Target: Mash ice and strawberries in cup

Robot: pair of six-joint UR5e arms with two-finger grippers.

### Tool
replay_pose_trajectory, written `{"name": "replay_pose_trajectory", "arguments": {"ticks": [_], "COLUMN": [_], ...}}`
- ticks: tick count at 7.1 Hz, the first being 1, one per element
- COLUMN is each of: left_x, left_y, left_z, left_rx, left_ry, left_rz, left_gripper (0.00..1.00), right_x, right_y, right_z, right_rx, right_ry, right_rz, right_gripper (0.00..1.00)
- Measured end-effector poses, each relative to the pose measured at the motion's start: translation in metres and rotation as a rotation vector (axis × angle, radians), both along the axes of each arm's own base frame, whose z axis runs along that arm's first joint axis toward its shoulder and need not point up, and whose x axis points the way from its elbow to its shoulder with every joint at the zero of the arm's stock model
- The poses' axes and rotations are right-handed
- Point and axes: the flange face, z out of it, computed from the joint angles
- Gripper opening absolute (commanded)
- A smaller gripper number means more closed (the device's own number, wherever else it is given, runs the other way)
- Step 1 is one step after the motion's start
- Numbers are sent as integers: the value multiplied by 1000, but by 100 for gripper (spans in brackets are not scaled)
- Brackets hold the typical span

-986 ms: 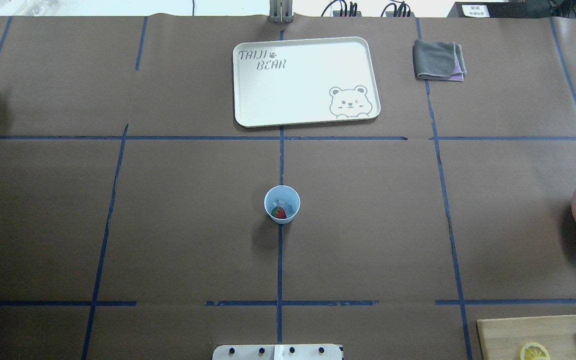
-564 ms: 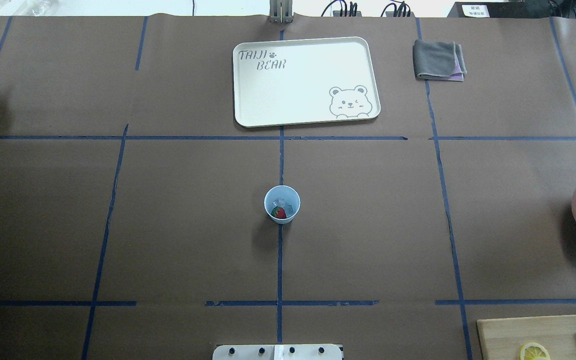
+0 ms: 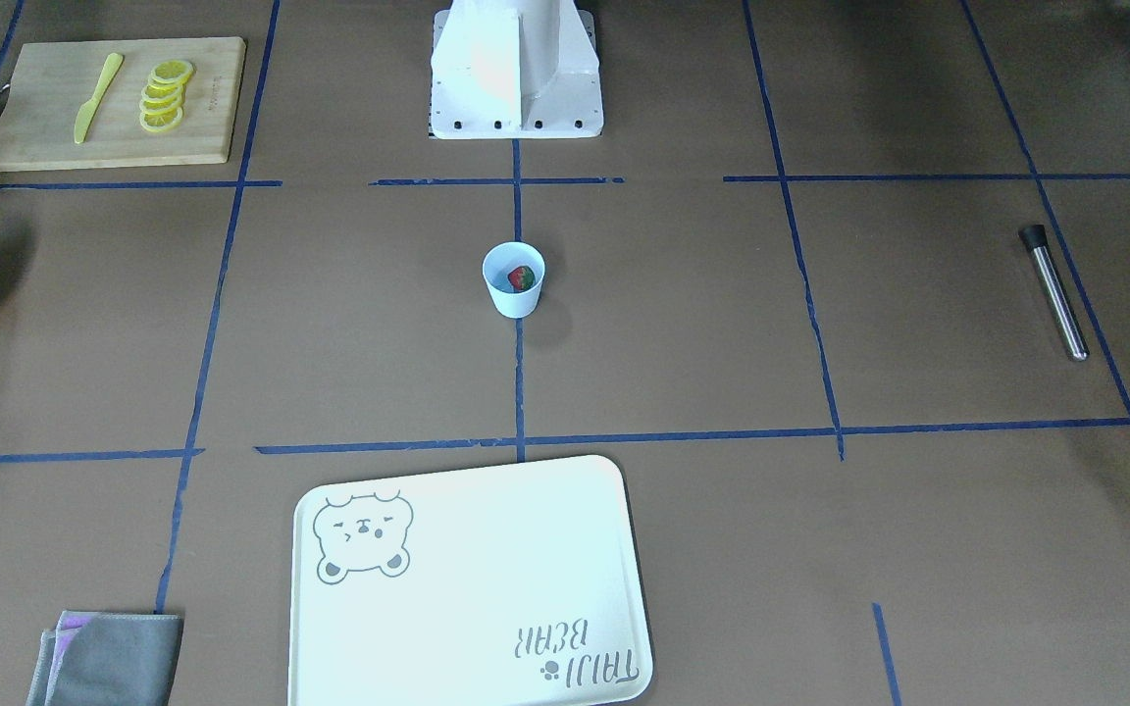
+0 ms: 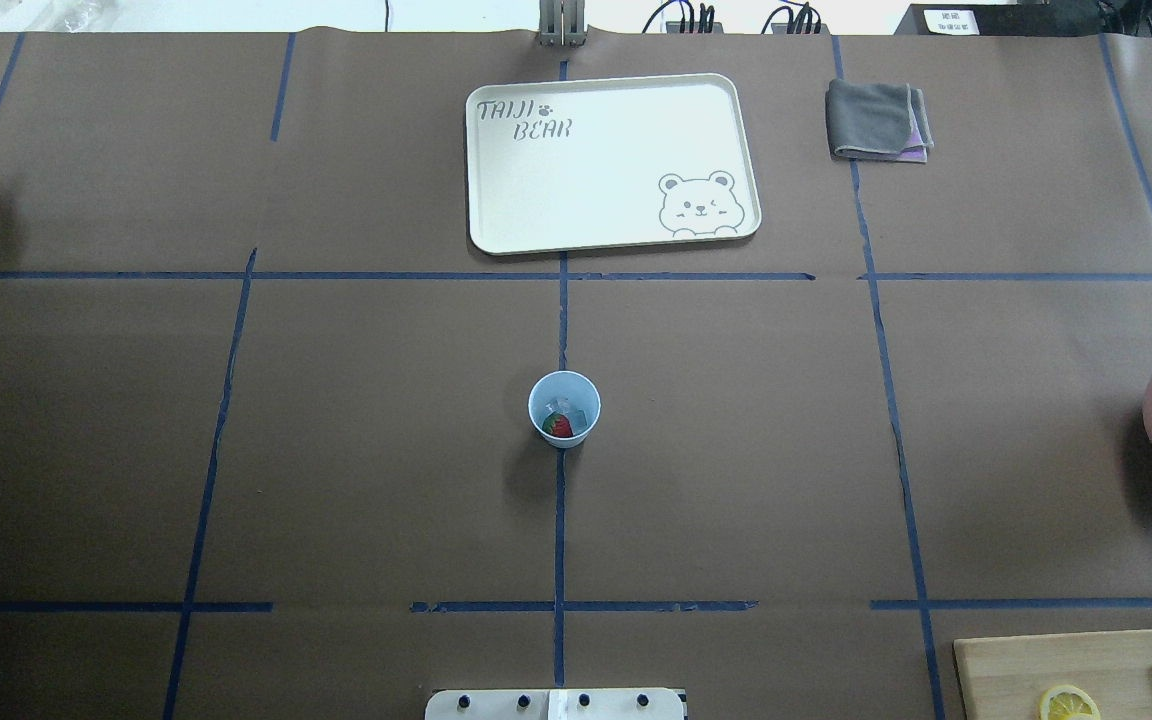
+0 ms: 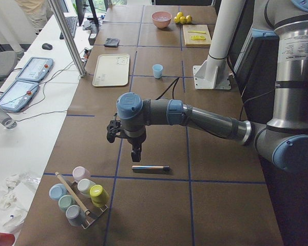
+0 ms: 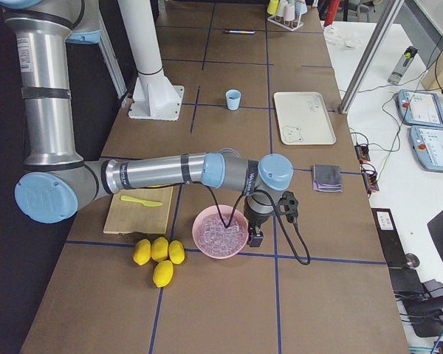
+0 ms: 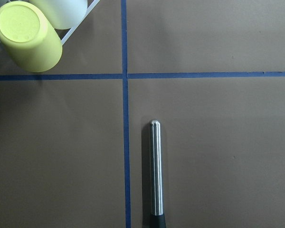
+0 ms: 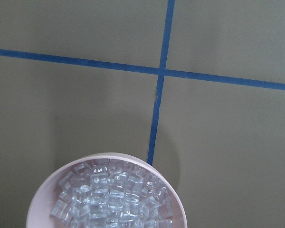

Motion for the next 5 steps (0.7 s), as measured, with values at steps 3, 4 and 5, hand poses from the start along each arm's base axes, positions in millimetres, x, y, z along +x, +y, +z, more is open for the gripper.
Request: {"name": "replay_pose_trajectory", "arguments": {"ticks": [3,4,5], "left_x": [2,2,3], "left_y": [4,5,6], "left_z": [2,3,4], "left_rx": [-6,-9,-10], "left_ry": [-2,-3,-3], "left_rz": [4,5,5], "left_gripper": [100,100,100], "right_x": [0,0,0], "right_y": [1,2,2], "right_z": [5,5,5], "right_rx": [9,8,8], "right_ry": [-1,-1,-1], "right_rz": [0,0,0], "right_gripper": [100,100,100]}}
